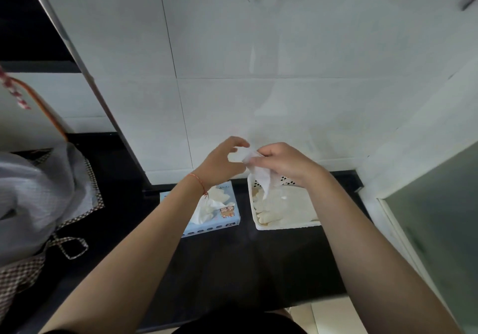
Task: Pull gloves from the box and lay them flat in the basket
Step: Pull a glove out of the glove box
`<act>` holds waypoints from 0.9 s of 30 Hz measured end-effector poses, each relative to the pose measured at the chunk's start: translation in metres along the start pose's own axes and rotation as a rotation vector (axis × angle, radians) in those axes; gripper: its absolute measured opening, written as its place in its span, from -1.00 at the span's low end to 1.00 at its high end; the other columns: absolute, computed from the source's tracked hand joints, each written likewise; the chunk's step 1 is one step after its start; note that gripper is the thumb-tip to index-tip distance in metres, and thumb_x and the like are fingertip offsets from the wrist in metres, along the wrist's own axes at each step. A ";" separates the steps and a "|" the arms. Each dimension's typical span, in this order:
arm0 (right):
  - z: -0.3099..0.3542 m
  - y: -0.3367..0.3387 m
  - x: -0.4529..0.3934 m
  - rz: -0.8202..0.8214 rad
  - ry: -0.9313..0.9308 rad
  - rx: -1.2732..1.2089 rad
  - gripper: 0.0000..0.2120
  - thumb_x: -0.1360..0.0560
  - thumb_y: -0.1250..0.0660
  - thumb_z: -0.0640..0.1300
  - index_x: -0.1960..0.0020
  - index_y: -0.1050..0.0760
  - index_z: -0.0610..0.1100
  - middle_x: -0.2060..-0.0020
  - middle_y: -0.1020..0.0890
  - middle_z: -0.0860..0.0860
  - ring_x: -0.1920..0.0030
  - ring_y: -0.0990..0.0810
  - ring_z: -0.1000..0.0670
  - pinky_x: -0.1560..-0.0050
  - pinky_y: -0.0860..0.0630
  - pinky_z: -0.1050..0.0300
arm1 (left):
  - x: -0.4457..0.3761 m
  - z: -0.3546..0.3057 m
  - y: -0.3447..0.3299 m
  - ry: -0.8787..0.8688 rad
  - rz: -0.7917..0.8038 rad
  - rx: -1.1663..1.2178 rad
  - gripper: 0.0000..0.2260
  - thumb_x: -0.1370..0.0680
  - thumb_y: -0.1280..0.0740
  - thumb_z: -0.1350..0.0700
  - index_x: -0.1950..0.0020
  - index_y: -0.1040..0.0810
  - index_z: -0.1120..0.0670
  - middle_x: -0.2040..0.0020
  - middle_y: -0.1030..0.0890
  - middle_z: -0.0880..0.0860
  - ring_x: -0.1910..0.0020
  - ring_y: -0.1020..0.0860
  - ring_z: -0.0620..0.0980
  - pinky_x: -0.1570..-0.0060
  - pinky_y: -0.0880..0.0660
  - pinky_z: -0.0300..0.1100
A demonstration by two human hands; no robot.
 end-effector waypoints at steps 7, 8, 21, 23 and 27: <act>0.001 0.020 0.008 -0.120 0.050 0.049 -0.62 -0.55 -0.36 0.07 0.15 -0.53 -0.28 0.30 -0.41 -0.08 0.29 -0.39 0.00 0.21 -0.28 0.12 | -0.014 0.007 -0.015 0.100 0.180 -0.070 -0.94 -0.47 -0.47 0.11 0.11 -0.63 0.06 0.15 -0.62 -0.14 0.11 -0.57 -0.23 0.04 -0.40 -0.32; -0.001 0.023 0.009 -0.137 0.054 0.040 -0.61 -0.55 -0.36 0.07 0.13 -0.54 -0.29 0.30 -0.41 -0.09 0.28 -0.39 0.01 0.20 -0.27 0.12 | -0.014 0.011 -0.016 0.117 0.204 -0.078 -0.91 -0.48 -0.47 0.08 0.17 -0.63 0.08 0.23 -0.60 -0.11 0.21 -0.54 -0.19 0.10 -0.40 -0.31; -0.053 0.032 0.011 -0.228 -0.140 -0.245 -0.88 -0.54 -0.39 -0.07 0.00 -0.59 -0.12 0.28 -0.52 -0.07 0.30 -0.45 -0.01 0.34 -0.37 0.21 | -0.018 0.055 -0.019 0.312 0.230 0.189 -0.52 -0.30 -0.44 -0.16 0.06 -0.56 0.23 0.27 -0.50 0.07 0.21 -0.48 0.03 0.02 -0.51 -0.10; -0.068 0.032 0.009 -0.195 -0.211 -0.330 -0.77 -0.53 -0.41 -0.13 -0.17 -0.51 -0.04 0.18 -0.59 -0.07 0.28 -0.50 0.00 0.34 -0.44 0.22 | -0.025 0.058 -0.019 0.339 0.259 0.105 -0.67 -0.39 -0.45 -0.12 0.11 -0.56 0.13 0.30 -0.49 -0.02 0.27 -0.45 -0.03 0.14 -0.45 -0.17; -0.103 0.030 0.005 -0.125 -0.291 -0.311 -0.75 -0.51 -0.34 -0.29 -0.13 -0.40 -0.10 0.27 -0.53 -0.12 0.38 -0.49 -0.02 0.37 -0.49 0.14 | -0.045 0.069 -0.034 0.297 0.267 -0.271 -0.84 -0.53 -0.40 0.05 0.18 -0.57 0.12 0.26 -0.56 -0.06 0.26 -0.48 -0.07 0.22 -0.38 -0.24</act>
Point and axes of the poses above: each hand's wrist, its own x-axis away from the middle knuckle, its own y-axis out of the back of the hand, z = x × y, the point moved 4 cm from there along -x, towards the middle knuckle
